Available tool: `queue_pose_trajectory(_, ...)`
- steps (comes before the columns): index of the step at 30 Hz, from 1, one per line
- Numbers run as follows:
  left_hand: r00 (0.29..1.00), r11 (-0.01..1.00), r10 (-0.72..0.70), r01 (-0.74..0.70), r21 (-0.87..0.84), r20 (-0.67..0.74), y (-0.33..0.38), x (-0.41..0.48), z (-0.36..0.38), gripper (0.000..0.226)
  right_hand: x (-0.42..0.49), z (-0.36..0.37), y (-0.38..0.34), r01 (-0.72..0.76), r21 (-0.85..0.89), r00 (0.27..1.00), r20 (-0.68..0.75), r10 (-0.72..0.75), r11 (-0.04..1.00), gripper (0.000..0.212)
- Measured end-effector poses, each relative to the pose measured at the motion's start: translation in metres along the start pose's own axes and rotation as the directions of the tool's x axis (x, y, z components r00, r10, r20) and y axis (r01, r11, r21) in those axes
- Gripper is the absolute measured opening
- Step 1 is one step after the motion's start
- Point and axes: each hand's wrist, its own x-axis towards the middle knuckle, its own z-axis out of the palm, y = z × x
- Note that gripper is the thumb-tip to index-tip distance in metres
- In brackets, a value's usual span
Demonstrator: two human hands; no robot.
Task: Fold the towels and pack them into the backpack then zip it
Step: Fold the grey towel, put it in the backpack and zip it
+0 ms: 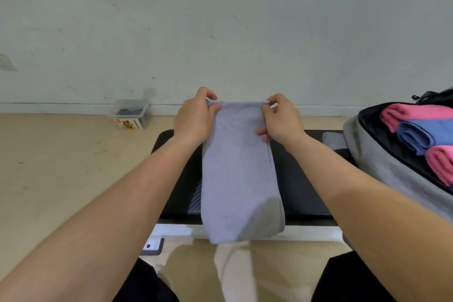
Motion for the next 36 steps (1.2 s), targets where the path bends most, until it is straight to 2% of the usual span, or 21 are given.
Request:
queue_pose_trajectory(4,1.0,0.995,0.007,-0.008,0.103,0.011,-0.015,0.026,0.026,0.019,0.029,0.018,0.017,-0.025,0.063,1.0,0.005,0.025,0.998,0.01)
queue_pose_trajectory(7,0.999,0.979,0.039,-0.043,0.2,0.025,-0.022,0.041,0.038,0.024,0.047,0.028,0.026,-0.009,0.048,1.0,-0.001,0.01,0.999,0.01)
queue_pose_trajectory(11,0.998,0.922,0.069,-0.065,0.382,0.004,-0.021,0.044,0.047,0.042,0.058,0.033,0.034,-0.002,0.009,1.0,0.019,0.002,1.0,0.009)
queue_pose_trajectory(13,0.989,0.89,0.145,-0.128,0.437,-0.006,-0.012,0.032,0.049,0.047,0.058,0.033,0.038,-0.016,0.037,0.999,0.041,0.015,0.999,0.008)
queue_pose_trajectory(16,0.965,0.871,0.214,-0.26,0.416,0.154,0.0,-0.002,0.05,0.055,0.056,0.029,0.04,-0.009,0.093,0.997,0.082,0.001,0.996,0.009)
queue_pose_trajectory(20,0.883,0.844,0.167,-0.358,0.4,0.439,-0.001,-0.043,0.058,0.07,0.05,0.024,0.041,0.047,0.086,0.996,0.078,-0.054,0.995,0.008)
queue_pose_trajectory(25,0.844,0.873,0.116,-0.338,0.351,0.523,-0.005,-0.05,0.061,0.079,0.046,0.022,0.035,0.078,0.058,0.996,0.044,-0.081,0.995,0.008)
queue_pose_trajectory(27,0.85,0.924,0.122,-0.285,0.253,0.513,-0.004,-0.048,0.06,0.076,0.045,0.023,0.031,0.1,0.055,0.994,0.034,-0.102,0.993,0.009)
queue_pose_trajectory(28,0.873,0.964,0.129,-0.221,0.146,0.47,-0.004,-0.046,0.059,0.069,0.046,0.023,0.03,0.114,0.055,0.993,0.033,-0.115,0.992,0.008)
queue_pose_trajectory(30,0.963,0.991,0.082,-0.052,-0.122,0.257,-0.007,-0.034,0.051,0.037,0.046,0.024,0.029,0.142,0.057,0.989,0.037,-0.145,0.988,0.007)
queue_pose_trajectory(31,0.993,0.978,0.018,0.007,-0.208,0.121,-0.011,-0.025,0.047,0.022,0.046,0.023,0.029,0.151,0.062,0.987,0.041,-0.154,0.987,0.007)
queue_pose_trajectory(32,0.999,0.974,-0.043,0.046,-0.223,0.015,-0.016,-0.015,0.043,0.019,0.046,0.022,0.028,0.157,0.072,0.986,0.047,-0.16,0.985,0.007)
queue_pose_trajectory(34,0.995,0.988,-0.093,0.087,-0.126,-0.045,-0.026,0.004,0.035,0.038,0.045,0.018,0.025,0.16,0.103,0.983,0.071,-0.167,0.982,0.008)
queue_pose_trajectory(36,0.987,0.98,-0.159,0.162,-0.113,0.034,-0.035,0.019,0.031,0.071,0.044,0.013,0.022,0.151,0.151,0.98,0.107,-0.168,0.977,0.007)
